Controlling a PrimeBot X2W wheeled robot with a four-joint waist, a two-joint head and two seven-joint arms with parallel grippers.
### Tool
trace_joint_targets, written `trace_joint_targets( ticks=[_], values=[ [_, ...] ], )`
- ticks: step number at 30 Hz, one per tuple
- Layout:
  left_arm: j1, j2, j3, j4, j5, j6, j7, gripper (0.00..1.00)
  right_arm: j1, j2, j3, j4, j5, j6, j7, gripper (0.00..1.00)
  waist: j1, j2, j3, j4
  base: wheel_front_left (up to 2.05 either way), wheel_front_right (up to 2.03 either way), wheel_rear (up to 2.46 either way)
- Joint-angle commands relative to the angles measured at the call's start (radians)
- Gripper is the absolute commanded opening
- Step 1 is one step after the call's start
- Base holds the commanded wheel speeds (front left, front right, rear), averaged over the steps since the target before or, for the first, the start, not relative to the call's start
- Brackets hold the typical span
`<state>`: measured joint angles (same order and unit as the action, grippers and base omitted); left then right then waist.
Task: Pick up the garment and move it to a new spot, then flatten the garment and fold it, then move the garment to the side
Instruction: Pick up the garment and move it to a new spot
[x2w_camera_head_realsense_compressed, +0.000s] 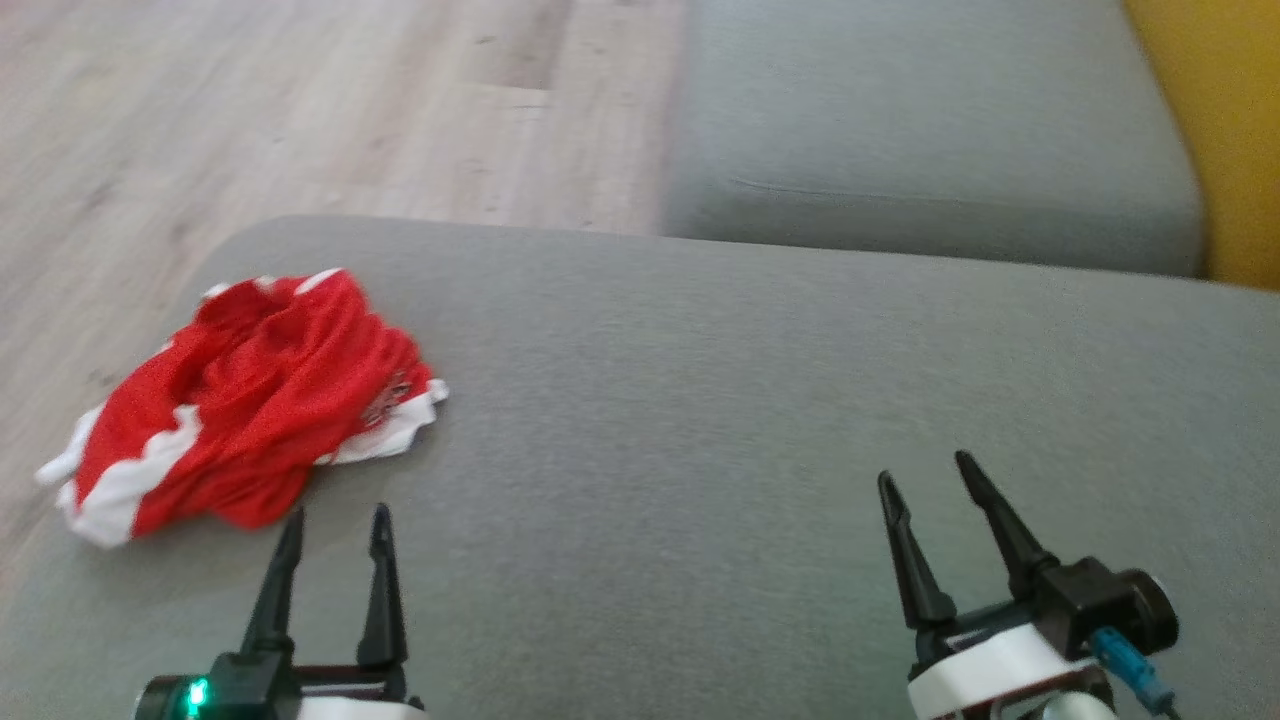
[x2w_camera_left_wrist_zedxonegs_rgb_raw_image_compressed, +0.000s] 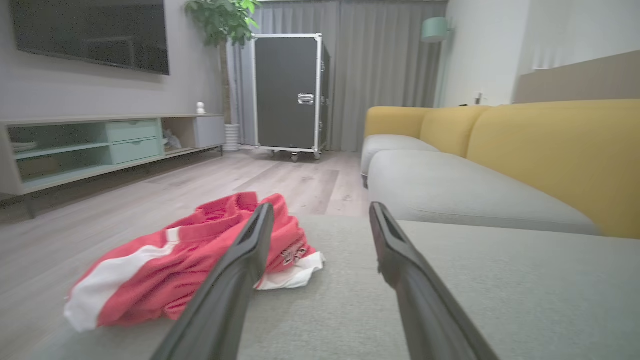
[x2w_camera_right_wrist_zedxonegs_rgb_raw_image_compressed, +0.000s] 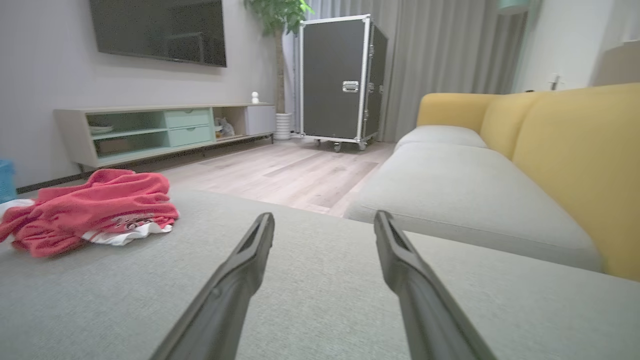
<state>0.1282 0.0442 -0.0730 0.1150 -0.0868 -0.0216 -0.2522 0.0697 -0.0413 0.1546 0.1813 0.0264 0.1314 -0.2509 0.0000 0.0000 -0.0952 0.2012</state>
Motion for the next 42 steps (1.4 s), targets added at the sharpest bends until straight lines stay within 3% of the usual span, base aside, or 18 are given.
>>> trace_joint_targets(
  ticks=[1, 11, 25, 30, 36, 42],
  values=[
    [-0.042, 0.006, 0.038, -0.037, 0.011, 0.001, -0.010, 1.00, -0.029, -0.009, 0.025, -0.026, 0.000, -0.001, -0.011, 1.00, 0.0000, 0.0000, -0.004, 0.052, 0.00, 0.00, 0.00],
    [-0.035, 0.007, 0.085, -0.054, 0.038, -0.016, -0.010, 1.00, -0.044, -0.009, 0.044, -0.027, 0.013, -0.001, -0.011, 1.00, 0.0000, 0.0000, -0.005, 0.224, 0.00, 0.00, 0.00],
    [-0.029, 0.008, 0.194, -0.153, 0.046, 0.032, -0.010, 1.00, -0.099, -0.009, 0.081, -0.007, -0.003, -0.001, -0.011, 1.00, 0.0000, 0.0000, 0.064, 0.288, 0.00, 0.00, 0.00],
    [-0.097, 0.057, 0.224, -0.168, 0.082, 0.044, -0.010, 1.00, -0.087, -0.009, 0.068, -0.006, -0.023, -0.001, -0.011, 1.00, 0.0000, 0.0000, 0.084, 0.303, 0.00, 0.00, 0.00],
    [-0.253, 0.132, 0.220, -0.115, 0.080, 0.001, -0.010, 1.00, -0.082, -0.019, 0.027, -0.031, -0.070, -0.001, -0.011, 1.00, 0.0000, 0.0000, 0.146, 0.308, 0.00, 0.00, 0.00],
    [-0.542, 0.172, 0.165, 0.071, 0.045, -0.060, 0.012, 1.00, -0.106, -0.100, 0.013, -0.061, -0.107, -0.001, -0.011, 1.00, 0.0000, 0.0000, 0.253, 0.300, 0.00, 0.00, 0.00]
  ],
)
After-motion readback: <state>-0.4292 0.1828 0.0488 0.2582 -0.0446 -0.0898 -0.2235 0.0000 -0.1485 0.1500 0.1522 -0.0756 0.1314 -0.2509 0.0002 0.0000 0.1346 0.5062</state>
